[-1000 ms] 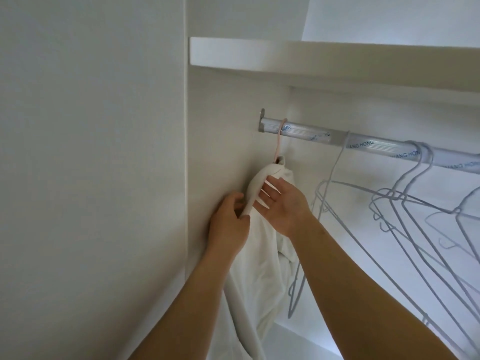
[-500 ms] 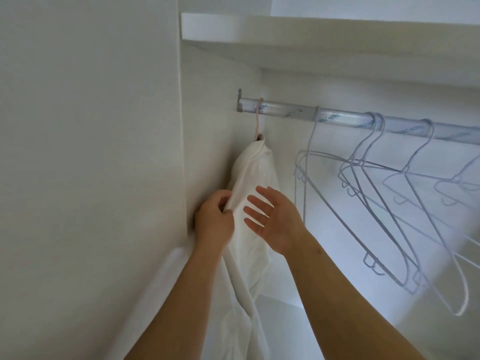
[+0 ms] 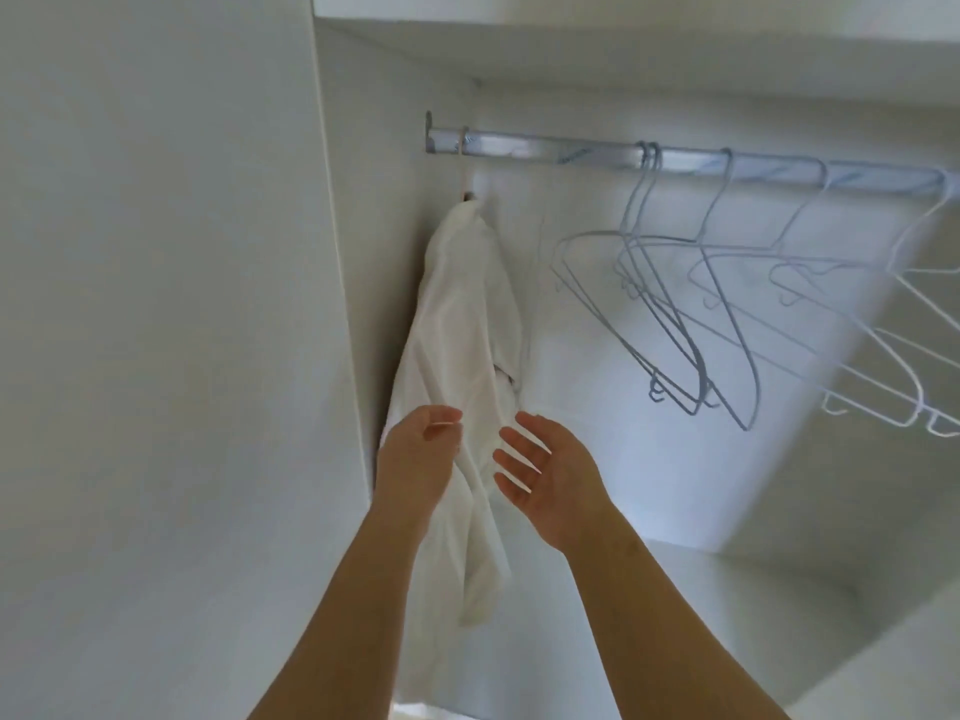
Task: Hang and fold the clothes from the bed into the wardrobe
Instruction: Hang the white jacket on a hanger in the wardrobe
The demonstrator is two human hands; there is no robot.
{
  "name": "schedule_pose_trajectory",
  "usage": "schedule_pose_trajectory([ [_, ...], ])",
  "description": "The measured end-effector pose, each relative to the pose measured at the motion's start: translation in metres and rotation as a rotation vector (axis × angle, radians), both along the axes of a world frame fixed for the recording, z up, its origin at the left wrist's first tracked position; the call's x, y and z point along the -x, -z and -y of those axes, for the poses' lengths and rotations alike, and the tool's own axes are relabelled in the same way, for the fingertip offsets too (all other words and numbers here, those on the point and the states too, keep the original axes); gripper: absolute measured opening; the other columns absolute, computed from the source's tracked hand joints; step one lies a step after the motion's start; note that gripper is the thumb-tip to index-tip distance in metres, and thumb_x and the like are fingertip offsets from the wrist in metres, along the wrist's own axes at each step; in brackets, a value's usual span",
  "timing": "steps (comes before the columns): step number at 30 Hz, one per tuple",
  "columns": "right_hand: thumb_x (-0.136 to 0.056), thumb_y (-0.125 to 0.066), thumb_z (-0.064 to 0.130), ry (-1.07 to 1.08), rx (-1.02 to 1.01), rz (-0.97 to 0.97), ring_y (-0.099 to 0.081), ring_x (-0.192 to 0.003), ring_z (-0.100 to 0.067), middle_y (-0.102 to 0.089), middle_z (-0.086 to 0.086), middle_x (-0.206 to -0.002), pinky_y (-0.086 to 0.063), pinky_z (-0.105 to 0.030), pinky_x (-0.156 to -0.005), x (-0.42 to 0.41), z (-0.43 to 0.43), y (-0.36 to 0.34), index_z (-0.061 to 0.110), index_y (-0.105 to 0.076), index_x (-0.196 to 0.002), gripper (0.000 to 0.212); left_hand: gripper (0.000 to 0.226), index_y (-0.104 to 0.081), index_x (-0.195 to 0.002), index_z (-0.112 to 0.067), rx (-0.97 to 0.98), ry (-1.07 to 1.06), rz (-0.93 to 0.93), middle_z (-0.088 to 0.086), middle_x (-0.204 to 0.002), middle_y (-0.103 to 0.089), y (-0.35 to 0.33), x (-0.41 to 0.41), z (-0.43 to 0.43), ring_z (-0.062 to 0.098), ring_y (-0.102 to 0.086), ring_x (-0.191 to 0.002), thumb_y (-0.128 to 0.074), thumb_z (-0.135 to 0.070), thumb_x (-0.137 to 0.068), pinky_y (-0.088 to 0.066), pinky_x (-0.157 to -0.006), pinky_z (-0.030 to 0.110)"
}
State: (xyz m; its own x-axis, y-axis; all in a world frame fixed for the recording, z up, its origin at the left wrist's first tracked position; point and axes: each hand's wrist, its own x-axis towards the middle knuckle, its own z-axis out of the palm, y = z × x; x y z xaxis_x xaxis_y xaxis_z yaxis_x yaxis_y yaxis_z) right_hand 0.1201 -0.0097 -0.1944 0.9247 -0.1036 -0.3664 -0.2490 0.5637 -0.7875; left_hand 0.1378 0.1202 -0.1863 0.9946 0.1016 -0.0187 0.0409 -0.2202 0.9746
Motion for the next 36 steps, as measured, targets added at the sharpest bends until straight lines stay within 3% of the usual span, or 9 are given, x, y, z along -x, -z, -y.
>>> schedule_pose_trajectory([
  [6,-0.09,-0.057,0.025,0.073,-0.036,-0.128,-0.064,-0.09,-0.024,-0.068,-0.006,-0.103,-0.049,-0.032,-0.068,0.115,0.02,0.049,0.015,-0.066,-0.102,0.018,0.011,-0.061,-0.092,-0.022,0.153,0.121,-0.283,-0.001,-0.093,-0.067,0.042,0.115,0.019,0.014,-0.064,-0.086,-0.053,-0.016,-0.094,-0.05,-0.075,0.023],
  [12,-0.092,-0.055,0.025,0.175,-0.123,-0.255,-0.062,-0.092,-0.026,-0.067,-0.007,-0.103,-0.048,-0.033,-0.068,0.233,0.027,0.1,0.014,-0.064,-0.1,0.017,0.011,-0.061,-0.096,-0.019,0.095,0.27,-0.486,0.004,-0.098,-0.068,0.082,0.202,0.029,0.018,-0.065,-0.09,-0.05,-0.018,-0.096,-0.051,-0.08,0.029],
  [23,-0.092,-0.053,0.023,0.651,-0.195,-0.416,-0.06,-0.075,-0.021,-0.067,-0.003,-0.092,-0.045,-0.029,-0.062,0.389,-0.01,0.141,0.017,-0.065,-0.091,0.014,0.007,-0.062,-0.092,-0.015,0.015,0.622,-0.666,0.005,-0.088,-0.067,0.124,0.292,0.036,0.019,-0.064,-0.082,-0.055,-0.014,-0.092,-0.048,-0.071,0.029],
  [36,-0.092,-0.051,0.023,1.203,-0.444,-0.481,-0.058,-0.078,-0.02,-0.064,-0.003,-0.094,-0.044,-0.031,-0.063,0.587,-0.134,0.178,0.016,-0.063,-0.094,0.014,0.006,-0.062,-0.089,-0.018,-0.299,1.134,-0.755,0.0,-0.082,-0.067,0.163,0.46,-0.011,0.013,-0.065,-0.073,-0.056,-0.018,-0.091,-0.048,-0.067,0.027],
])
